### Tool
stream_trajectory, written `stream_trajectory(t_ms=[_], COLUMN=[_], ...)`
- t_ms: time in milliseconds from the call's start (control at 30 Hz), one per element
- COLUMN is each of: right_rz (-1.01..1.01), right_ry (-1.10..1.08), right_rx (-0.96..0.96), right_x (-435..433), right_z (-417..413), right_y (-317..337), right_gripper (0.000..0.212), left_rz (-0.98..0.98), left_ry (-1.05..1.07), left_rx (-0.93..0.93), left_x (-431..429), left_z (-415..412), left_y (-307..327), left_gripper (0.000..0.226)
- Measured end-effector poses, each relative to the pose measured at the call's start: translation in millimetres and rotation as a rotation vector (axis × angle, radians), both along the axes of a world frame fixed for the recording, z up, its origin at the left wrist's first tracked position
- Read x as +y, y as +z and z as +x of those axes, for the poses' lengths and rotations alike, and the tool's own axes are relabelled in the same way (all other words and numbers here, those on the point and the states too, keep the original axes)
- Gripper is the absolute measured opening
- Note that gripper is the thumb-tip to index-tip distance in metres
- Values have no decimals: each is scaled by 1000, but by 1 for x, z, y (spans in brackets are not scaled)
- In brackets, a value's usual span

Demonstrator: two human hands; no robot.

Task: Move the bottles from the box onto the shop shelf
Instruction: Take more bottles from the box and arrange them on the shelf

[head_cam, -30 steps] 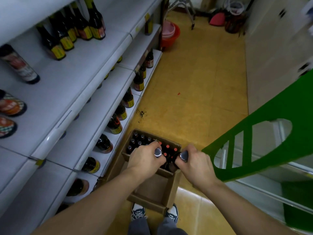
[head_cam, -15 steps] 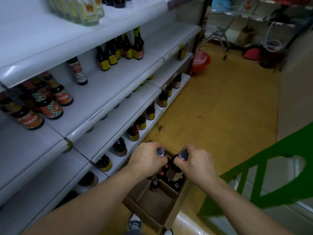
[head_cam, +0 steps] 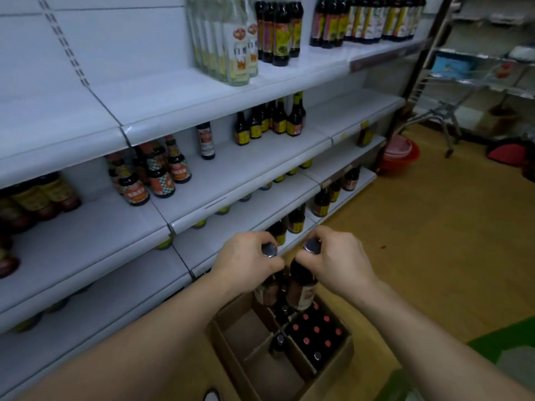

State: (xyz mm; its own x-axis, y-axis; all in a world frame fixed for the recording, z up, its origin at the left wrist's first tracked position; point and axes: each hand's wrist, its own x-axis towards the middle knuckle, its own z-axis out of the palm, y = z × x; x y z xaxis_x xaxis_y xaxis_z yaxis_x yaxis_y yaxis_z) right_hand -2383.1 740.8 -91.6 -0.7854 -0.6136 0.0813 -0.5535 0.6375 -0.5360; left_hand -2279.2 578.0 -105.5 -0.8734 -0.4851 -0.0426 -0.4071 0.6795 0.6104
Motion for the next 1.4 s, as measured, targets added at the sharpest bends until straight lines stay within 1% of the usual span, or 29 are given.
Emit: stream_trajectory(t_ms=[100, 200, 367, 533, 767, 867, 1033, 1100, 1200, 1400], right_rz=[-24, -45, -67, -83, -67, -62, -83, -93, -98, -100], right_ry=[52, 96, 168, 234, 341, 363, 377, 379, 376, 419], right_rx=[29, 56, 43, 61, 88, 109, 157, 178, 210, 173], right_x=[-11, -25, -54, -84, -127, -145, -175, -185, -200, -231], right_z=[1, 4, 13, 27, 52, 65, 91, 106, 127, 168], right_y=[14, 27, 51, 79, 116, 127, 148, 160, 179, 219], right_gripper=[24, 26, 23, 26, 28, 36, 51, 50, 44, 45], left_rz=[-1, -40, -49, -99, -113, -110, -79, -55, -33, -95], left_ry=[30, 77, 190, 248, 275, 282, 280, 280, 294, 287], left_rx=[28, 52, 94, 79, 138, 162, 182, 201, 227, 266], left_x=[-8, -16, -36, -59, -93, -106, -130, -141, -160, -193], left_z=[13, 26, 46, 65, 98, 117, 151, 167, 191, 236], left_y=[17, 37, 62, 89, 125, 139, 163, 172, 191, 238], left_gripper=[11, 10, 13, 13, 9, 8, 15, 15, 15, 15])
